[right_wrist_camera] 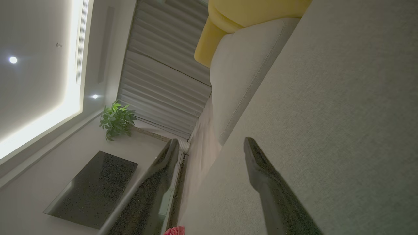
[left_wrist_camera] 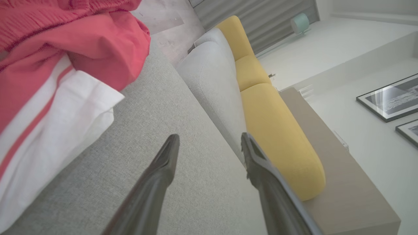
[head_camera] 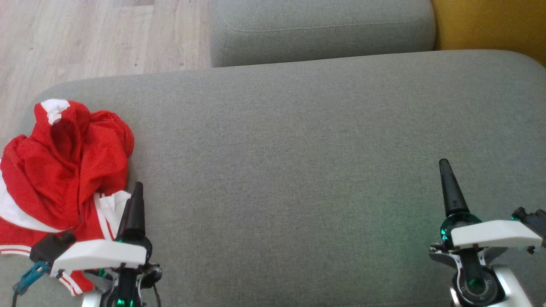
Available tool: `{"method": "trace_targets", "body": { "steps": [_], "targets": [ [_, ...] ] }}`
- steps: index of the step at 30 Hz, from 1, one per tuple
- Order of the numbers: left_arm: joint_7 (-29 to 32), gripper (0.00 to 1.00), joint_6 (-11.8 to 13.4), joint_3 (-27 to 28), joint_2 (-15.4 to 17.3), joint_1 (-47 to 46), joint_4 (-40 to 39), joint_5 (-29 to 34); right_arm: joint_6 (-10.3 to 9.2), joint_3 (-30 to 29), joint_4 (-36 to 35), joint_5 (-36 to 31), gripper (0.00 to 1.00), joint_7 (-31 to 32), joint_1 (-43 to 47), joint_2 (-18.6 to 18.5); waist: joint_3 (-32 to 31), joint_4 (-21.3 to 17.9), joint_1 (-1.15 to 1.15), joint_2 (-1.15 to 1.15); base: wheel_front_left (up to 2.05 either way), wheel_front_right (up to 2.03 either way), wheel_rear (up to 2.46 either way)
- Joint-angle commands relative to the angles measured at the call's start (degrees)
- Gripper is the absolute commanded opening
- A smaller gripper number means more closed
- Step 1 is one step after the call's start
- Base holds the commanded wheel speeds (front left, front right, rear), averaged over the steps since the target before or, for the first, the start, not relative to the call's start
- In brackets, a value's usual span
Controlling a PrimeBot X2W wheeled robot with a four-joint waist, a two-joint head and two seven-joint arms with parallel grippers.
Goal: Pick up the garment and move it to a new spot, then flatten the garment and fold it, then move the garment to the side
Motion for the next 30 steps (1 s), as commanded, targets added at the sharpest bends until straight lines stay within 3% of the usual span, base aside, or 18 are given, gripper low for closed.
{"method": "trace_targets", "body": {
  "steps": [1,15,30],
  "targets": [
    [-0.7,1.00,0.5,-0.1,0.7,-3.6,-2.4,2.9,-0.02,1.2,-1.8,-2.1,1.00,-0.9,-3.6,-1.5,0.0,-0.1,0.00,0.00,0.00,0.00,0.00],
    [-2.9,1.00,4.5,-2.1,0.8,-3.8,-3.0,18.1,-0.02,1.1,-0.8,-17.2,1.00,-3.1,-3.7,-1.3,-0.3,-0.2,0.00,0.00,0.00,0.00,0.00],
    [-5.4,1.00,7.4,-4.0,1.0,-3.7,-3.8,28.8,-0.03,2.7,0.9,-28.2,1.00,-5.6,-3.8,-0.5,-1.0,-0.1,0.00,0.00,0.00,0.00,0.00]
  ]
}}
